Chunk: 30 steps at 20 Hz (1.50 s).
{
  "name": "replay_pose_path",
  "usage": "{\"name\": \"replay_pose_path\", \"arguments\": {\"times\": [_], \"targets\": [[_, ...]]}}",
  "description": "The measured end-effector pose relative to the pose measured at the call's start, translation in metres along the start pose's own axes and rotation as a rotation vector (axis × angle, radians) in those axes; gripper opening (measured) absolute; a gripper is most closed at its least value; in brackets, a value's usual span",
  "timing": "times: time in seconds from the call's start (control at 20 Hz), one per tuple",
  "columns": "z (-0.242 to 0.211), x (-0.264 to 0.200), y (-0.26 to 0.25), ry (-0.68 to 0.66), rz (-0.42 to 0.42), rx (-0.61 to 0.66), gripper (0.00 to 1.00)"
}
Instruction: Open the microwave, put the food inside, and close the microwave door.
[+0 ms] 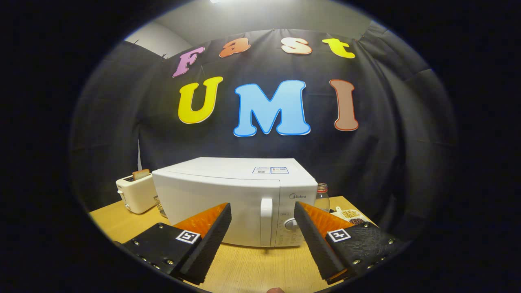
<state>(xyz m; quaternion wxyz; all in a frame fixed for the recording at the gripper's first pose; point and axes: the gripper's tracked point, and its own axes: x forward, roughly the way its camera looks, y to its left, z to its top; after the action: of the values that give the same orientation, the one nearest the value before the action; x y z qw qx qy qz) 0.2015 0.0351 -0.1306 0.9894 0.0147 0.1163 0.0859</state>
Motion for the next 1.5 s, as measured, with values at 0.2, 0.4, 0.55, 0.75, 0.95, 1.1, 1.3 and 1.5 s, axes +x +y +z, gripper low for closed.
{"name": "replay_pose_path", "arguments": {"times": [0.2,0.4,0.55,0.75,0.95,1.1,1.3,1.5], "targets": [[-0.027,0.037,-0.002,0.066,0.003,-0.017,0.98],[-0.049,0.06,0.004,0.123,0.025,-0.047,0.93],[-0.059,0.07,0.009,0.152,0.03,-0.07,0.79],[-0.058,0.078,-0.008,0.163,-0.024,-0.062,0.66],[-0.069,0.084,-0.003,0.239,-0.001,0.038,0.32],[-0.066,0.083,-0.003,0.234,-0.007,0.017,0.25],[-0.066,0.08,-0.003,0.242,-0.007,-0.01,0.09],[-0.067,0.081,-0.003,0.251,0.019,-0.018,0.09]]}}
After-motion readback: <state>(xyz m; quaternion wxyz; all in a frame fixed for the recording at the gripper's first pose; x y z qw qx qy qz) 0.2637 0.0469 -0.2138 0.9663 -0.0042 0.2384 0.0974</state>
